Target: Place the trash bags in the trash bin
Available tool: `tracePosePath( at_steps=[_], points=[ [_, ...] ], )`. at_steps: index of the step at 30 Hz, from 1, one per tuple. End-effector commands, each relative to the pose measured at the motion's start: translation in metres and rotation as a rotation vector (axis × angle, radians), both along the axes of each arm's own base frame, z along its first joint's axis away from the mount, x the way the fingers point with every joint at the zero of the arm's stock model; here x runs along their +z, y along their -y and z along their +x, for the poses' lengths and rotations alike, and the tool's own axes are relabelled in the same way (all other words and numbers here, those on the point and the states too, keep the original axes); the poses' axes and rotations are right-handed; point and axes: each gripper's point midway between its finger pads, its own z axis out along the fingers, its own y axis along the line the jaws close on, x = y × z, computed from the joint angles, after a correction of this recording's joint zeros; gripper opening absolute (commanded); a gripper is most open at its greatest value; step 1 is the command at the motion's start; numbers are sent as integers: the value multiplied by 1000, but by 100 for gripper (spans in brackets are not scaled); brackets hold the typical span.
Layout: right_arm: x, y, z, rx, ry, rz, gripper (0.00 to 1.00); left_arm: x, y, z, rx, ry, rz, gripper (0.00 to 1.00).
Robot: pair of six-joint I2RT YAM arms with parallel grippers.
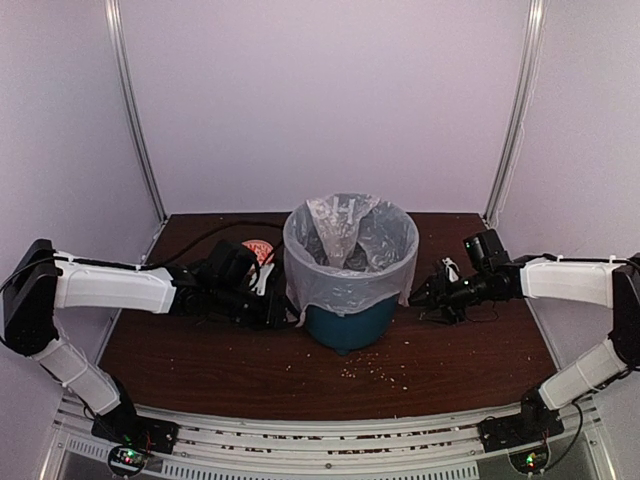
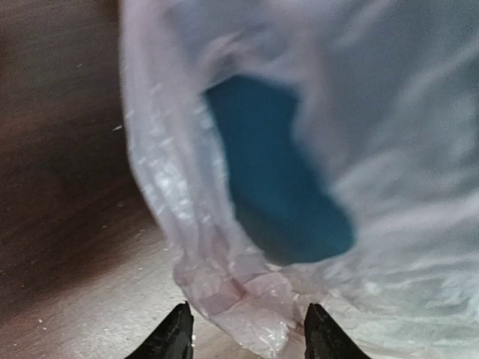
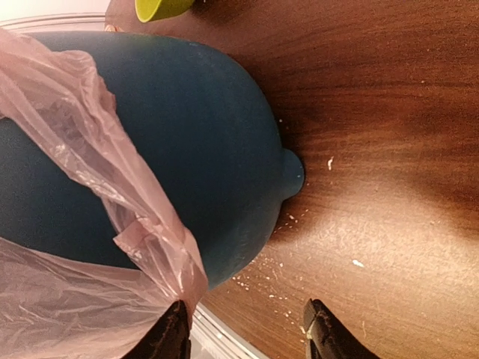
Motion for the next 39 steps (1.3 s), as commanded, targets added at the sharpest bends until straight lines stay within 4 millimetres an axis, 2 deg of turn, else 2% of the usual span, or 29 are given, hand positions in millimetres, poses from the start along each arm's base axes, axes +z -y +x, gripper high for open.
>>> tracePosePath(
  at_steps=[1,4,12,25,27,30,36,39],
  points=[
    [-17,7,7,3,36,-101,51,-19,-7,10,47,32,47,50],
    [-30,11,1,9,0,-128,51,-33,-13,11,49,34,107,47],
    [-40,16,-5,5,-22,-153,51,-40,-25,11,44,54,171,47],
    [-41,20,-14,10,-33,-171,51,-15,-49,12,-6,166,210,50],
    [-32,22,-13,13,-18,-187,52,-3,-46,12,-22,197,180,52],
    [-8,29,-13,5,33,-214,56,23,-45,13,-21,253,137,55],
    [36,43,-20,-37,87,-248,63,62,-54,14,-13,333,143,60],
    [57,50,-18,-74,124,-259,67,84,-63,21,20,377,137,61]
  ],
)
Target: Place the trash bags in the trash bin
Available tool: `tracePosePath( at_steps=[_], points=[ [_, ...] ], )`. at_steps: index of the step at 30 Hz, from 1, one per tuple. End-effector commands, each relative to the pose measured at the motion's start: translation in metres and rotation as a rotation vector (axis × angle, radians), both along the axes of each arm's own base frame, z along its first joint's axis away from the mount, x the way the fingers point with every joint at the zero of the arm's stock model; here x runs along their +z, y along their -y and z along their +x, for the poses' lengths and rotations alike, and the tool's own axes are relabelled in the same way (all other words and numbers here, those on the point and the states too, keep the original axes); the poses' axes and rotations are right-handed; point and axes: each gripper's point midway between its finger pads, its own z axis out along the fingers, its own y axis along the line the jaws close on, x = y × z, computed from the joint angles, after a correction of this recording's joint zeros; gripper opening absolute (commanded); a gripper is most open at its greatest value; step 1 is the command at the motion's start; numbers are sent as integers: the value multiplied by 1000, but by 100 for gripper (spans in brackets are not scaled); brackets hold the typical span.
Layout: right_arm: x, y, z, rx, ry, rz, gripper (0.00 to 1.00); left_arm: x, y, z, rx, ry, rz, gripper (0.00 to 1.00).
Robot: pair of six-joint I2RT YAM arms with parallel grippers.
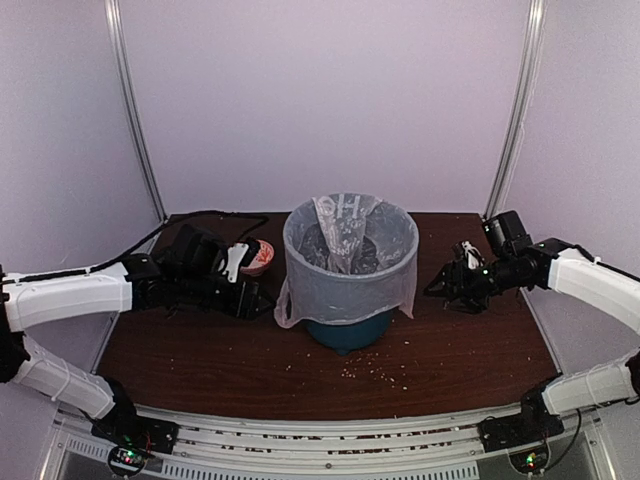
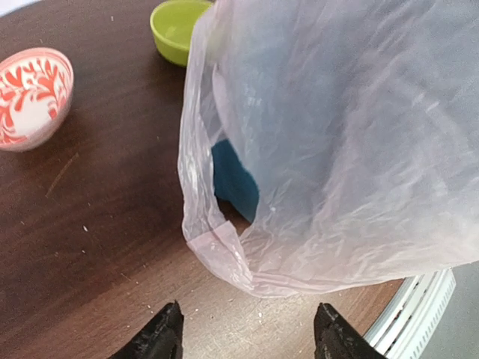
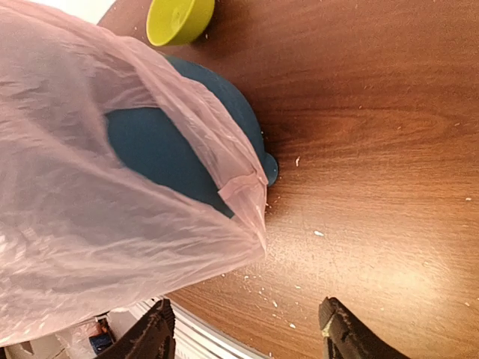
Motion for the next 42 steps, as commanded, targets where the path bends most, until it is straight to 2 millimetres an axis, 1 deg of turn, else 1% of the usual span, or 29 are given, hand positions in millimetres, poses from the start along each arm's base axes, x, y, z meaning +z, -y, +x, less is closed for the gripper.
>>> tracePosePath(
  at_steps=[1,4,6,7,8,11,13,15,18,22,25,27,28,31,34,36,40,42],
  points=[
    [23,18,-4,-59,17,-63,67,40,-13,17,40,101,-11,61],
    [50,21,4,-81,70,-67,68,53,-30,42,129,122,-18,61],
    [77,21,14,-91,133,-68,68,58,-35,59,165,120,-39,61],
    [93,22,21,-99,170,-73,68,58,-34,69,172,116,-46,61],
    [116,22,31,-107,223,-77,67,58,-33,77,179,114,-51,61],
    [160,23,48,-105,314,-107,64,59,-23,98,174,112,-57,60],
    [182,22,56,-93,356,-135,61,56,-13,109,159,107,-62,60],
    [196,15,60,-63,383,-145,56,51,-3,116,141,96,-71,60],
    [205,-2,61,-2,406,-157,49,46,9,124,121,78,-97,59],
    [211,-32,55,87,447,-167,45,43,17,131,113,71,-122,59],
    [209,-53,50,139,445,-151,44,44,21,132,101,68,-136,59],
    [206,-63,49,159,436,-144,44,45,23,133,96,67,-139,59],
    [207,-67,49,165,440,-139,43,45,24,134,93,71,-139,59],
    [212,-75,49,168,449,-123,41,47,25,139,94,86,-124,59],
    [215,-81,50,165,454,-100,39,45,30,148,85,93,-108,59],
    [214,-86,50,171,450,-94,38,41,33,155,85,95,-100,59],
    [207,-93,49,191,436,-99,33,42,39,170,76,147,-71,57],
    [203,-95,48,199,426,-103,33,41,44,175,61,170,-70,57]
  ],
)
